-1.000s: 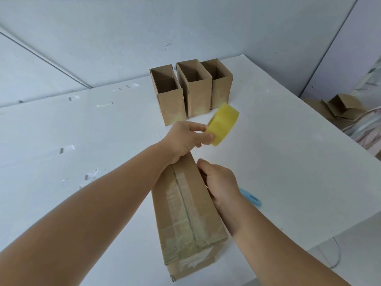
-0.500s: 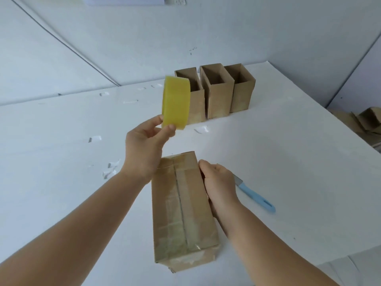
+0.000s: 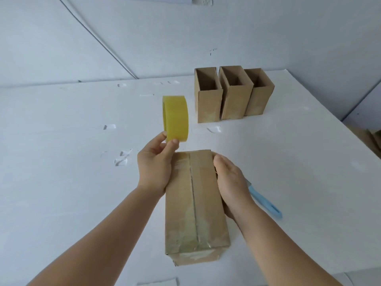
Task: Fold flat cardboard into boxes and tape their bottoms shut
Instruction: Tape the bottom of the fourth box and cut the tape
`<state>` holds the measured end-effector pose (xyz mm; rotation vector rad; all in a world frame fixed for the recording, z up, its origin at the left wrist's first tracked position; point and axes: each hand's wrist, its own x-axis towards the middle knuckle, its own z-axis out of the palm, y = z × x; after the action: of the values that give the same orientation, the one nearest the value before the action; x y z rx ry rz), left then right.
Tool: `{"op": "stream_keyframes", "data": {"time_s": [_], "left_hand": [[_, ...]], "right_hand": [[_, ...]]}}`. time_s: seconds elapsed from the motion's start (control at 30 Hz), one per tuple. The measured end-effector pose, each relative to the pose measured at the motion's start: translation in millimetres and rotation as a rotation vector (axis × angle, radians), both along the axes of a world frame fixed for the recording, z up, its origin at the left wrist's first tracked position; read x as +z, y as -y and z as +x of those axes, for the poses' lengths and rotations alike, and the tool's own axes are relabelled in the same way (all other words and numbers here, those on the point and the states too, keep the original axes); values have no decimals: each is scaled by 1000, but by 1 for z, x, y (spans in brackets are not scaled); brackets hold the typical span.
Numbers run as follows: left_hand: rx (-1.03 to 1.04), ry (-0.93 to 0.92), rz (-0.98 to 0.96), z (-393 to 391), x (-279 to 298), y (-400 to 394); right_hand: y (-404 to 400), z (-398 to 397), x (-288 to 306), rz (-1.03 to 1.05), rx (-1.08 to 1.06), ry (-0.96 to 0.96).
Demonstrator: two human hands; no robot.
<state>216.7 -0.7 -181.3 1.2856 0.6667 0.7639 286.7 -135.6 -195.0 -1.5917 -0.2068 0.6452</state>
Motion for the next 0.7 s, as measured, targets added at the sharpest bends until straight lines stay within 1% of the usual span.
{"op": "stream_keyframes", "data": {"time_s": [0.03,0.1,0.2,0.33,0.47,0.6,0.7], "left_hand": [[7,-5,-8,1,-2,0],[26,-3,-16,7,-3,-1],[33,33,13,23,3,-6],[61,70,127,53,11,-18],[90,79,250,69,16,-24],[76,152,238,68,29,-34],[-32,141,190,56,41,-39]], "right_hand": [[0,1,1,22,79,26],[0,8,3,39,179,19],[-4,26,8,40,242,14],[-20,55,16,-6,224,63],[-30,69,14,-91,209,62],[-33,73,15,-151,237,139],[-31,74,25,-159,248,266]]}}
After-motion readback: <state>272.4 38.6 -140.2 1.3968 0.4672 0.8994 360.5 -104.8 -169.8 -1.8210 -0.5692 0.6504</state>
